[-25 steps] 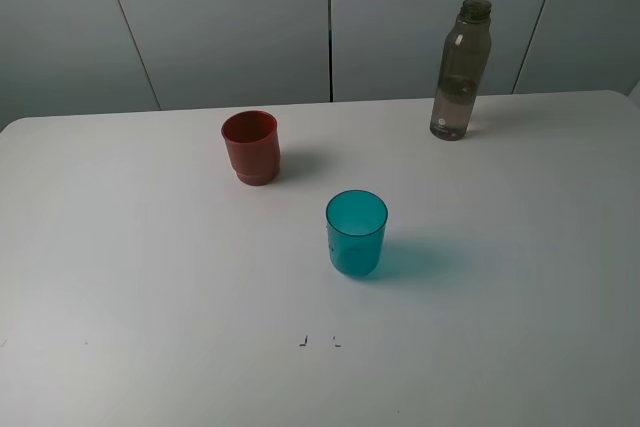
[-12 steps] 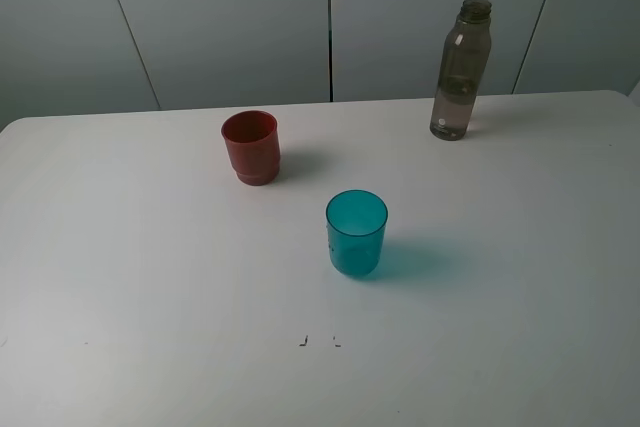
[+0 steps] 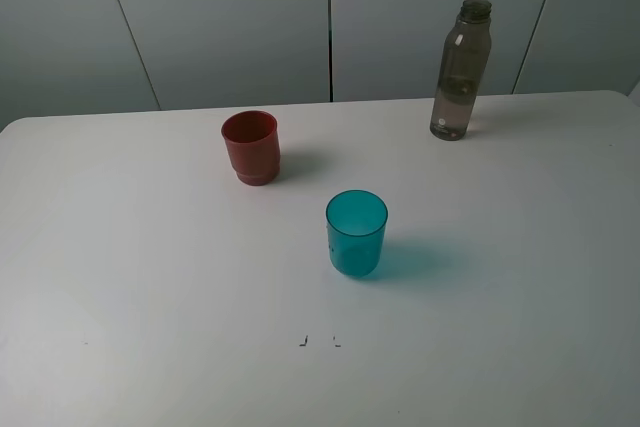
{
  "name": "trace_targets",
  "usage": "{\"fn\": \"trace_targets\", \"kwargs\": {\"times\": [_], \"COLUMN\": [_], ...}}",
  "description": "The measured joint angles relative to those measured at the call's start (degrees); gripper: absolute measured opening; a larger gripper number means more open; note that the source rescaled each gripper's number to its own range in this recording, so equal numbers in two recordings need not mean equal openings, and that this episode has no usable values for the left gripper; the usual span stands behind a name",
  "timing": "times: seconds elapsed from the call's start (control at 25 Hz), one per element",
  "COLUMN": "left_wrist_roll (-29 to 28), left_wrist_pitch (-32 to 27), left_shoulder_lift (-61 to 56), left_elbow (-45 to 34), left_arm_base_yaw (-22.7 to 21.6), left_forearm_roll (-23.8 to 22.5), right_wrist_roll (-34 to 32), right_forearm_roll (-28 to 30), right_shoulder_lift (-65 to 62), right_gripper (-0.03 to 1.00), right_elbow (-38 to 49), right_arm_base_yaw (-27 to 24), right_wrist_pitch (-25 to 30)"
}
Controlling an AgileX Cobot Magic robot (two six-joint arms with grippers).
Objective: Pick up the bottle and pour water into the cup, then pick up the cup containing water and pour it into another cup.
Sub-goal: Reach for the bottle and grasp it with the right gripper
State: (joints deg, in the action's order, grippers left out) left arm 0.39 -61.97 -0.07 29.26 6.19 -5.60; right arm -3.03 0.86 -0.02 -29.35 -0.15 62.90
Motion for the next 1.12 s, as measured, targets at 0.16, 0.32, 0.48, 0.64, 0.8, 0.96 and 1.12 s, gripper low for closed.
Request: {"fn": "trace_targets", "kwargs": {"times": [0.16, 0.32, 0.48, 0.64, 0.8, 0.96, 1.12], "left_wrist_roll": [0.0, -0.4, -0.4, -0.4, -0.4, -0.4, -0.4], "left_wrist_pitch": [0.0, 0.0, 0.0, 0.0, 0.0, 0.0, 0.0], "left_shoulder_lift": [0.0, 0.0, 0.0, 0.0, 0.0, 0.0, 0.0], "left_elbow": [0.0, 0.0, 0.0, 0.0, 0.0, 0.0, 0.0], "left_arm_base_yaw": [0.0, 0.0, 0.0, 0.0, 0.0, 0.0, 0.0], "left_forearm_roll": [0.0, 0.0, 0.0, 0.0, 0.0, 0.0, 0.0], "right_wrist_roll": [0.0, 0.0, 0.0, 0.0, 0.0, 0.0, 0.0], "right_forearm_roll": [0.0, 0.0, 0.0, 0.0, 0.0, 0.0, 0.0], "right_shoulder_lift": [0.0, 0.0, 0.0, 0.0, 0.0, 0.0, 0.0], "right_gripper": [1.00, 1.00, 1.00, 1.00, 1.00, 1.00, 1.00], "right_elbow": [0.0, 0.0, 0.0, 0.0, 0.0, 0.0, 0.0], "right_arm_base_yaw": [0.0, 0.0, 0.0, 0.0, 0.0, 0.0, 0.0], "right_wrist_pitch": [0.0, 0.0, 0.0, 0.0, 0.0, 0.0, 0.0]}}
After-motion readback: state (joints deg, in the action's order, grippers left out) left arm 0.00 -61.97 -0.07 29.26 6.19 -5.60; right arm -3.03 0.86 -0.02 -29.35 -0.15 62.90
